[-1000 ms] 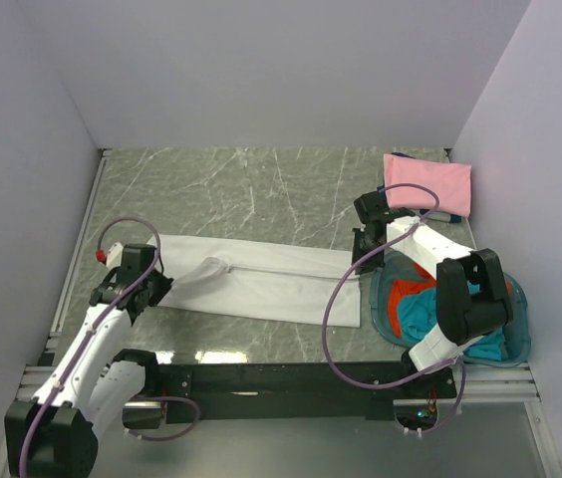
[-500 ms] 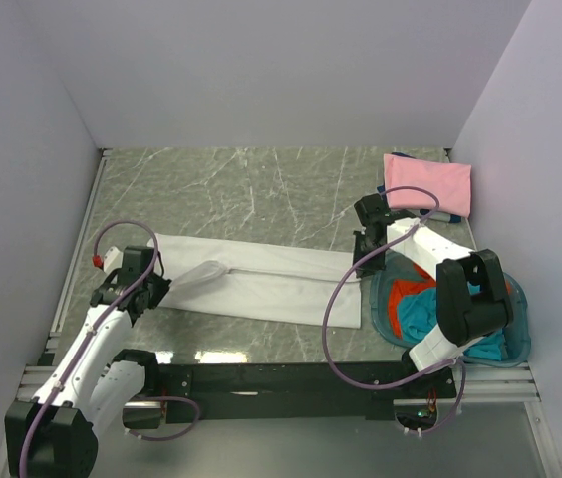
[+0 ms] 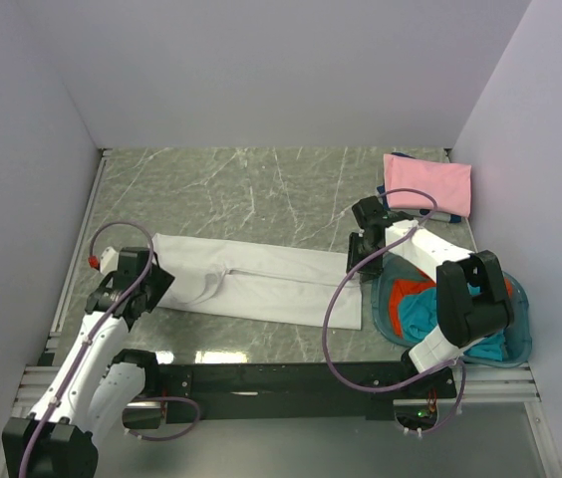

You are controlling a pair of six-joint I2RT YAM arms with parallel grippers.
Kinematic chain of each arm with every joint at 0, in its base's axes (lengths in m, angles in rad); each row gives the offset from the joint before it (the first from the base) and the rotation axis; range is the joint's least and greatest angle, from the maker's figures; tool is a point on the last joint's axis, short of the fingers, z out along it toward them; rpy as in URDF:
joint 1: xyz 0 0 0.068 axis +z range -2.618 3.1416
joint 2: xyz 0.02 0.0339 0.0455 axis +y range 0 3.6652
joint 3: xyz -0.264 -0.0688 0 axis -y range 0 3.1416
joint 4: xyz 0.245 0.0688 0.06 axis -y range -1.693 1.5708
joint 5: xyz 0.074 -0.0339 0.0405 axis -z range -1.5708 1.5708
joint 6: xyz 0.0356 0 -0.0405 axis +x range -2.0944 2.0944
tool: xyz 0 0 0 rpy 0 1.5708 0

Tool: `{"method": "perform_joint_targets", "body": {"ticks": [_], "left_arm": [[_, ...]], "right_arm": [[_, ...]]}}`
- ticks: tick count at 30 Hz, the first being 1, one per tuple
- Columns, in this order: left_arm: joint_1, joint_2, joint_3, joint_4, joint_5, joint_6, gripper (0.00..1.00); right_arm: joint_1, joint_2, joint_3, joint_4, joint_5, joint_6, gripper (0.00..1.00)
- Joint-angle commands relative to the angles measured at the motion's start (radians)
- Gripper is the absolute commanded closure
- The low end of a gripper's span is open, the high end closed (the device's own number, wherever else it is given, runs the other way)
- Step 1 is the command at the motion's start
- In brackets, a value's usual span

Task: Fold and stack the t-shirts
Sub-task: Fold the tshirt

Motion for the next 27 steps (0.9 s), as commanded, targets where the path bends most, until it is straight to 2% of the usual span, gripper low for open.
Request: {"method": "perform_joint_targets", "body": {"ticks": [1, 6, 7, 10, 13, 17, 22, 27], "left_arm": [[-0.003, -0.038, 0.049, 0.035, 0.026, 0.022, 0.42], [-0.004, 0.037, 0.005, 0.225, 0.141, 0.044, 0.43], [-0.006, 0.059, -0.001, 0.305, 0.16, 0.047, 0.43], [-0.015, 0.173, 0.006, 0.457, 0.24, 0.078, 0.43], [-0.046, 0.35, 0.074, 0.526, 0.292, 0.127, 0.43], [-0.11, 0.474, 0.141, 0.554, 0.296, 0.167, 0.43], [-0.17, 0.554, 0.167, 0.575, 0.297, 0.179, 0.49], [-0.188, 0.574, 0.171, 0.502, 0.284, 0.18, 0.65]], "right_arm": [[0.001, -0.038, 0.023, 0.002, 0.028, -0.008, 0.53], [0.004, -0.038, 0.038, 0.011, 0.005, -0.013, 0.53], [0.006, -0.036, 0.041, 0.011, 0.002, -0.014, 0.53], [0.01, -0.035, 0.052, 0.013, -0.002, -0.017, 0.53], [0.015, -0.03, 0.066, 0.014, -0.007, -0.022, 0.53], [0.015, -0.026, 0.078, 0.012, -0.01, -0.022, 0.53], [0.023, -0.029, 0.081, 0.017, -0.016, -0.02, 0.53], [0.024, -0.033, 0.077, 0.02, -0.015, -0.019, 0.54]]}}
